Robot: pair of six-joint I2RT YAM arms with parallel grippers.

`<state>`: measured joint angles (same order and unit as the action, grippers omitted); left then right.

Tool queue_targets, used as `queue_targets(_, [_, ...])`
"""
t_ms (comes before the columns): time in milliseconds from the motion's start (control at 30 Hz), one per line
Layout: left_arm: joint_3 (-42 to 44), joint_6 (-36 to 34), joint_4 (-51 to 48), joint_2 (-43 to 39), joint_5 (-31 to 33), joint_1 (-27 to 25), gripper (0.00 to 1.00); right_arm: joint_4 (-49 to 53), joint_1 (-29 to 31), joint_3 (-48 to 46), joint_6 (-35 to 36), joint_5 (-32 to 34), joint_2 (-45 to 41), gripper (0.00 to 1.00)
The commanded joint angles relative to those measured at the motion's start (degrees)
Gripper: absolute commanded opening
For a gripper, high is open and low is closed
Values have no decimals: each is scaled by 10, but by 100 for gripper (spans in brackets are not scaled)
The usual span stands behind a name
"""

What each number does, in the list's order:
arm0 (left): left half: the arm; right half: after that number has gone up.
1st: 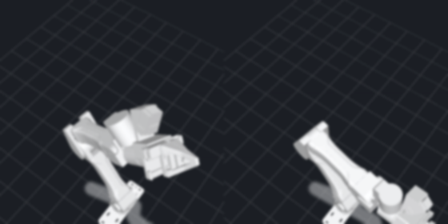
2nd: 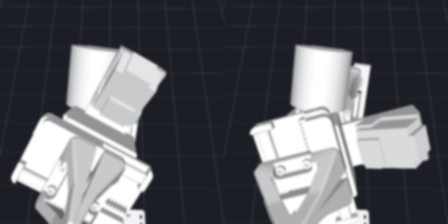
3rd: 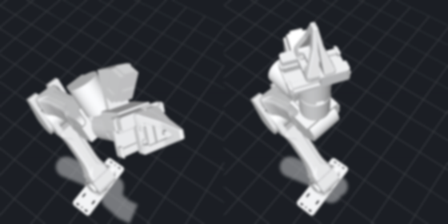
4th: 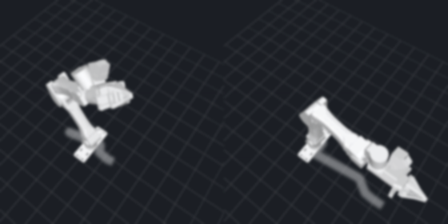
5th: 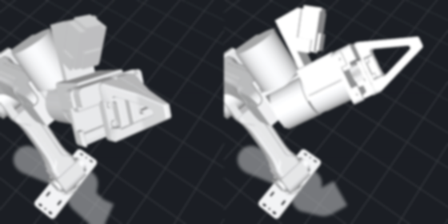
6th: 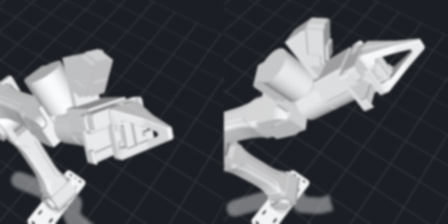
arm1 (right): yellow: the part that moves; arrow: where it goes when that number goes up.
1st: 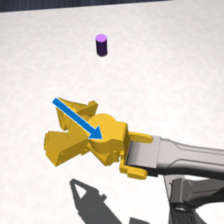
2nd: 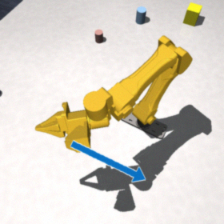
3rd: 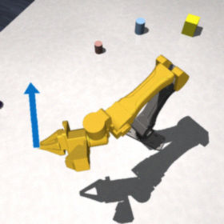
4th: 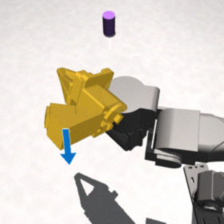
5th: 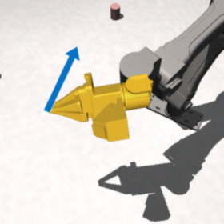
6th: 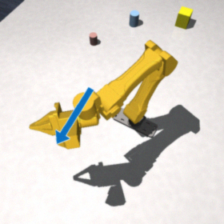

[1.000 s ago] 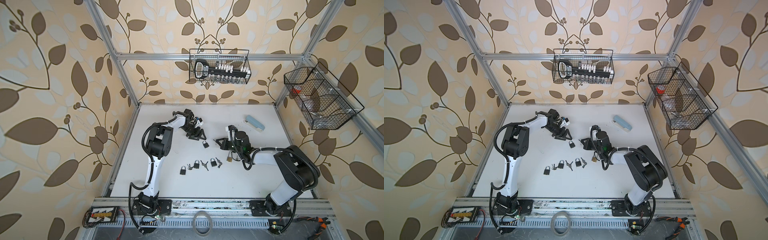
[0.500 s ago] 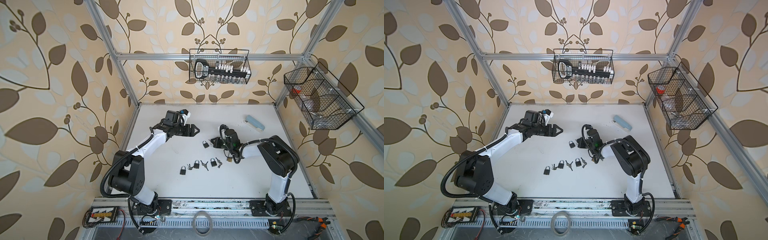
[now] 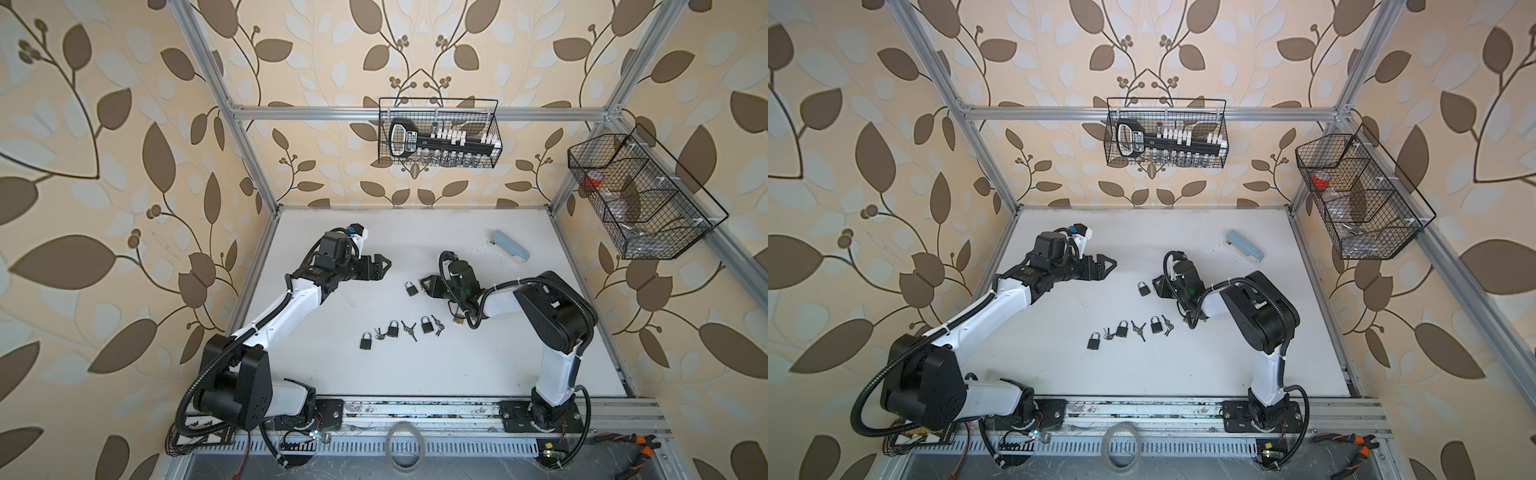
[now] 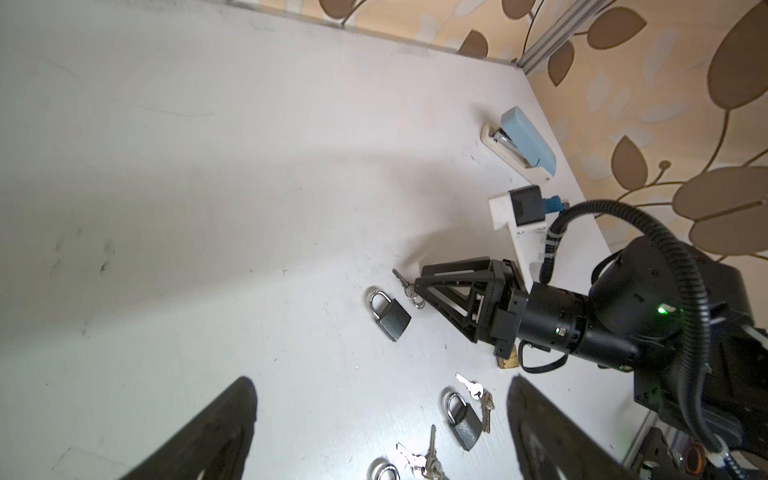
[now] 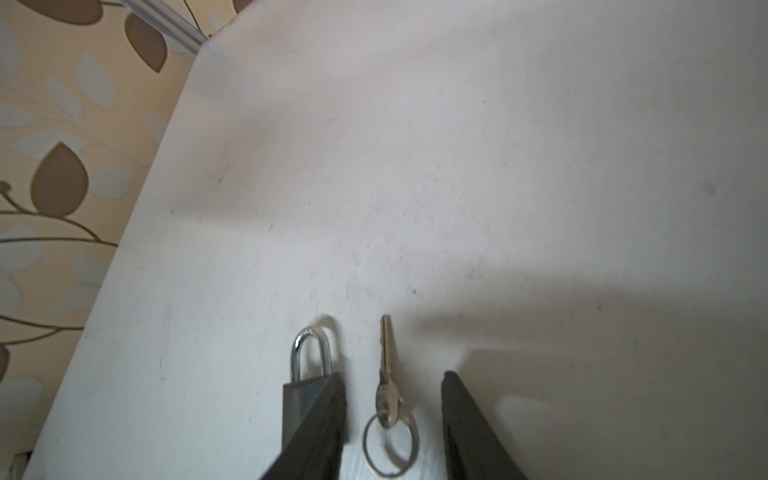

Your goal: Lock with the key

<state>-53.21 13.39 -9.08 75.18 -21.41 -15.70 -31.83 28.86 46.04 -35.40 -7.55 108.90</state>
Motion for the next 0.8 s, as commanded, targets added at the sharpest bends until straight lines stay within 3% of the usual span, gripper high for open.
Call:
queue_targets(0, [37,8,47,-54,82,0,99,17,1,-21,27,36,-63,50])
queue_targets(100, [104,4,108,-121,166,0,99,8,-4,-63,60,92,-143,70])
queue_targets(267, [235,-89,237,-197,294,-1,99,-66,-62,-165,125,194,-261,97])
queue_targets(400, [276,-145,275,-187,398,0,99,-68,-140,-190,215,224,-322,99])
queue_targets(533, [283,-171,311,-136,427,0,99,-71,-181,-200,300,276,-324,99])
queue_targets(767, [303,-185,392,-49,439,9,99,-51,-207,-193,351,333,-292,99])
